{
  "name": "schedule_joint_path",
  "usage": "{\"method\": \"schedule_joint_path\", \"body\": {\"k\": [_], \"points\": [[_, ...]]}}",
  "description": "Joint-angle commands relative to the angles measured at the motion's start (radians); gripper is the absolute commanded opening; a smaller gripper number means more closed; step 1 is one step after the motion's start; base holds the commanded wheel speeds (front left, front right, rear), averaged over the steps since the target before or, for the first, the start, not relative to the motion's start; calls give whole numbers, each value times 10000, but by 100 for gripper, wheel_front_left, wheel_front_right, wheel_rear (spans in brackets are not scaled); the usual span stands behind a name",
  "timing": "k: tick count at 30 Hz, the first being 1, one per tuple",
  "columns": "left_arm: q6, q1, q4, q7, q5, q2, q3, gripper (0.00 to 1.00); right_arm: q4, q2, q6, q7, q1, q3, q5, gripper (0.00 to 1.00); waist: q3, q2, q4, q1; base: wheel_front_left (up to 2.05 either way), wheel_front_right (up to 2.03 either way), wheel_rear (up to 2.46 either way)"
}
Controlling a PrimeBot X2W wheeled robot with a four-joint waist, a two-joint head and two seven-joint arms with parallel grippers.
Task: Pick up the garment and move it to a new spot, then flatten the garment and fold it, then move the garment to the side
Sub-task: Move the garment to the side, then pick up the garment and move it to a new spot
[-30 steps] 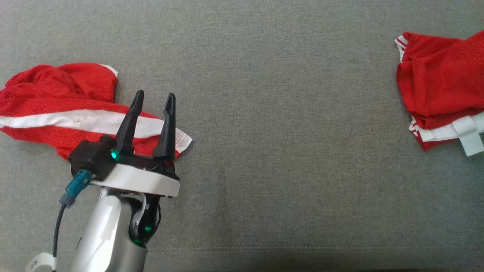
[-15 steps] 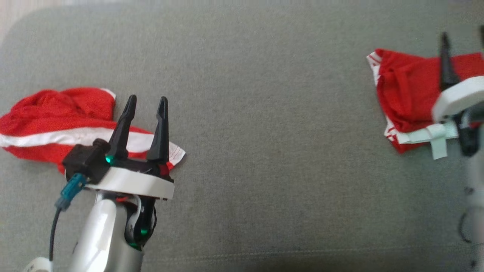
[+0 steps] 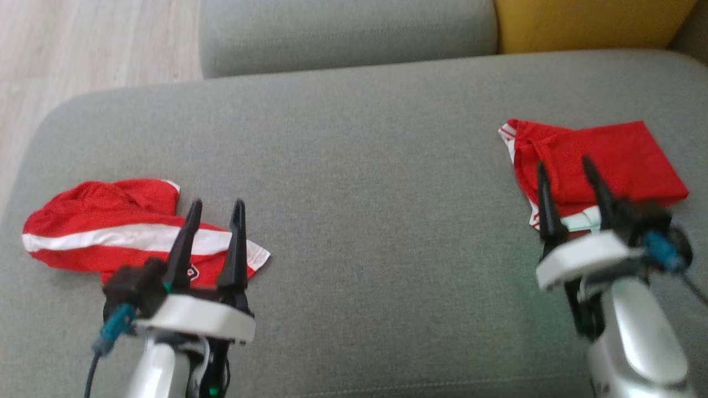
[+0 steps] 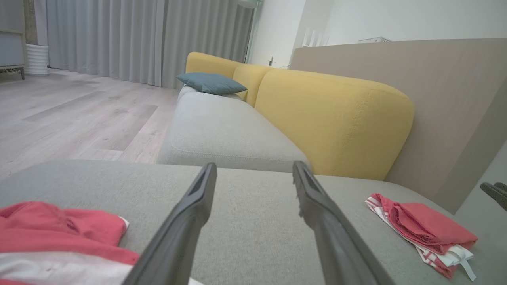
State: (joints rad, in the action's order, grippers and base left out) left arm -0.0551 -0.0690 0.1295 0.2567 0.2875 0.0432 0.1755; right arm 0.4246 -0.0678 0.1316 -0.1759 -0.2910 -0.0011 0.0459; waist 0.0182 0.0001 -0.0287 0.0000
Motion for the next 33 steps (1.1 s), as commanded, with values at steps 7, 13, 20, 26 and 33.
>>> {"method": "schedule_joint_path", "body": {"k": [7, 13, 20, 26, 33], "points": [[108, 326, -451, 51, 96, 70, -305, 100, -555, 169, -9, -489, 1019, 327, 518, 100, -327, -1, -34, 0, 0, 0, 0], [127, 564, -372, 51, 101, 70, -352, 100, -597, 173, -9, -718, 1640, 478, 904, 100, -409, -1, -52, 0, 0, 0, 0], [150, 618, -340, 51, 97, 70, -349, 100, -666, 174, -9, -805, 1706, 533, 1049, 100, -443, -1, -96, 0, 0, 0, 0], [159, 572, -318, 51, 132, 70, -336, 100, -687, 175, -9, -830, 1700, 462, 1071, 100, -446, -1, -57, 0, 0, 0, 0], [162, 513, -269, 51, 147, 70, -342, 100, -665, 175, -9, -844, 1704, 516, 1147, 100, -458, -1, 164, 0, 0, 0, 0]]}}
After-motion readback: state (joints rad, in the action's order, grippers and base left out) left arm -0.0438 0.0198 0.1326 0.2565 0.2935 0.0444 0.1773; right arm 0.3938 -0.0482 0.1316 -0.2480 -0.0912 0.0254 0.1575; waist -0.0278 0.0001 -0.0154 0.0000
